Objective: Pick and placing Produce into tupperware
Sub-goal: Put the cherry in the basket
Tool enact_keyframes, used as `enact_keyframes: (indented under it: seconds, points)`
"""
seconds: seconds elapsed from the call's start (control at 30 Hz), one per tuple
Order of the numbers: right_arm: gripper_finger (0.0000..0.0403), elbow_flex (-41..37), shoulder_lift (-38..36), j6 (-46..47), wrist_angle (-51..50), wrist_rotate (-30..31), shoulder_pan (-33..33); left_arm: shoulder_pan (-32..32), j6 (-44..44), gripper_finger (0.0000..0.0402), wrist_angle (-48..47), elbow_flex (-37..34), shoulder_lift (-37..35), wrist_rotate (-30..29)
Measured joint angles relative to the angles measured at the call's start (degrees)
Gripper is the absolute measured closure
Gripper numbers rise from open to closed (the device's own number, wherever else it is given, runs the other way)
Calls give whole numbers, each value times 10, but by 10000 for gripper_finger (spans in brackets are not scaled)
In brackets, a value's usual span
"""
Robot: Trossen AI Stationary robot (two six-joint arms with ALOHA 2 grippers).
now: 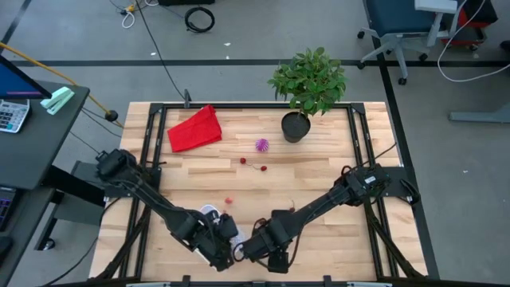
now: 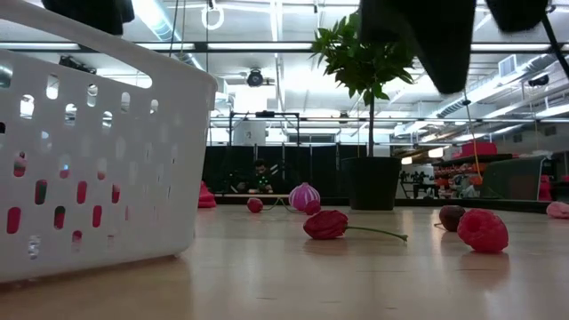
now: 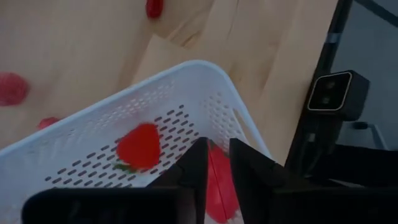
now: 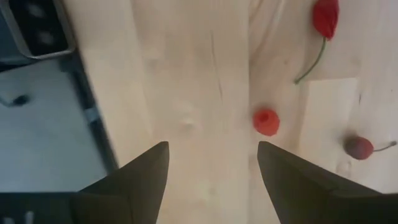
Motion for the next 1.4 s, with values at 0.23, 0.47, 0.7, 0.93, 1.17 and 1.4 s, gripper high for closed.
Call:
enact_keyframes:
  seconds: [0.23,0.47,0.7,0.93,1.17,1.4]
  points:
    - [148,-70,1,-46,71,56,-14,20,7,329,-2,22,-36,0]
    - [148,-117,1,-86,118,89,-51,41,39,342,-24,54,-89,-3]
    - [148,-142,2,-117,163,90,-83,44,40,351,-62,73,-147,-4]
    - [150,-141,2,-137,184,88,-106,44,53,350,-73,71,-219,-6]
    - [163,-156,0,-136,199,68,-118,43,55,359,-72,71,-286,-44]
    - [174,-216,-5,-122,223,42,-116,43,112,374,-43,70,-327,-52]
